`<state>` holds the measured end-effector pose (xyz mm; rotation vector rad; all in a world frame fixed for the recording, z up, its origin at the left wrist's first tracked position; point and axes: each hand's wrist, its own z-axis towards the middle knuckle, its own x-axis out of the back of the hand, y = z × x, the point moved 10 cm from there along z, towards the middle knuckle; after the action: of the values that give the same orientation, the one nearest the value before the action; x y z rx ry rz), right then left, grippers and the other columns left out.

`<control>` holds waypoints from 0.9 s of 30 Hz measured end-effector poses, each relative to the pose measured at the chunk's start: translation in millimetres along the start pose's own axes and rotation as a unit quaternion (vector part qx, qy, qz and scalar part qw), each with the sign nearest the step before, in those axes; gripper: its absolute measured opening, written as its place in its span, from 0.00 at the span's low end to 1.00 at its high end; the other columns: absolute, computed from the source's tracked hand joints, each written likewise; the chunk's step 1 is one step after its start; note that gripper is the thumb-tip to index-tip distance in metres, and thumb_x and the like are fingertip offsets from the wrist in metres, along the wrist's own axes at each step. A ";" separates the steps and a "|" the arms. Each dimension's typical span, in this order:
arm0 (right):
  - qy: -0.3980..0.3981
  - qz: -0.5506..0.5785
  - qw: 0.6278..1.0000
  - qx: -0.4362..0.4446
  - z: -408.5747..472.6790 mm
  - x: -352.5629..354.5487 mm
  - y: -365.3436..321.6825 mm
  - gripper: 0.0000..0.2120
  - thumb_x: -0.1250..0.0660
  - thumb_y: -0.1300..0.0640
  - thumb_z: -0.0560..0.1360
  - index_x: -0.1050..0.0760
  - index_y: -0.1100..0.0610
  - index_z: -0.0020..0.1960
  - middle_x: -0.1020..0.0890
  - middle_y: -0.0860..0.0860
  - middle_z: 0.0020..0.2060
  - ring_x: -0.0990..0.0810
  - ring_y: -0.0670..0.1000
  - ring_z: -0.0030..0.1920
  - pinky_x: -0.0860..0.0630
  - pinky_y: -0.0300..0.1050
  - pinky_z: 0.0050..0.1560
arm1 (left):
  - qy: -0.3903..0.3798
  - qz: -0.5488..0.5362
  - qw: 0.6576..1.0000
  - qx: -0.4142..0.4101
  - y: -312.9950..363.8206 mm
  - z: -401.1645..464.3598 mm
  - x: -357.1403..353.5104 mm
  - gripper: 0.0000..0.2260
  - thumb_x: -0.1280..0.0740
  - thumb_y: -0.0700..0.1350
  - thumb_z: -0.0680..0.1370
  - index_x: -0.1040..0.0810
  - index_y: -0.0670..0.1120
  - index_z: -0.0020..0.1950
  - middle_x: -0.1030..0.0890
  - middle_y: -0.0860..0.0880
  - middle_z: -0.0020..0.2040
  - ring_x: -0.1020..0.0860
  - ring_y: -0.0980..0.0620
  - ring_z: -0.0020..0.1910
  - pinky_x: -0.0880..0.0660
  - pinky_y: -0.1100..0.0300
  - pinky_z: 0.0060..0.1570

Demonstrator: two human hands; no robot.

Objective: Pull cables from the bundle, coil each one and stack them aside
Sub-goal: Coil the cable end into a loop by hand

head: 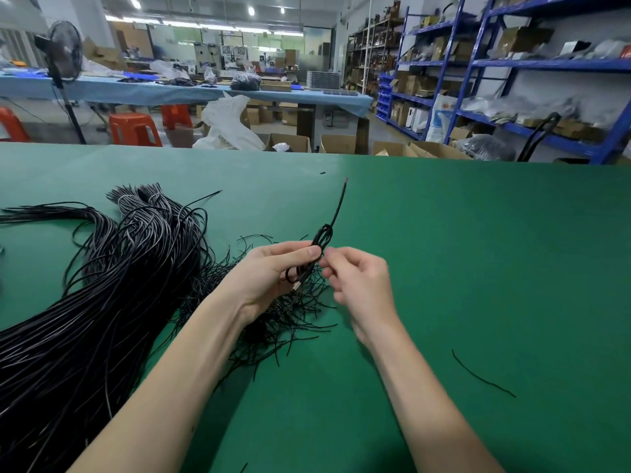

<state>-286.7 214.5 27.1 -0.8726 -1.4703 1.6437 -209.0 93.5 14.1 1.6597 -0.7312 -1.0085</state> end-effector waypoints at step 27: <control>-0.081 -0.222 0.923 0.304 -18.3 2.3 -61.7 0.04 0.20 0.52 0.70 0.14 0.50 0.39 0.16 0.42 0.34 0.18 0.46 0.35 0.29 0.28 0.37 | -0.050 0.033 0.995 0.082 -9.0 -8.0 0.3 0.04 0.24 0.45 0.66 0.12 0.48 0.40 0.21 0.54 0.34 0.27 0.59 0.33 0.30 0.67 0.33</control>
<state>-266.3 228.9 86.4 -0.0506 -1.0459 1.6878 -201.8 99.5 6.4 1.7221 -0.9522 -1.0127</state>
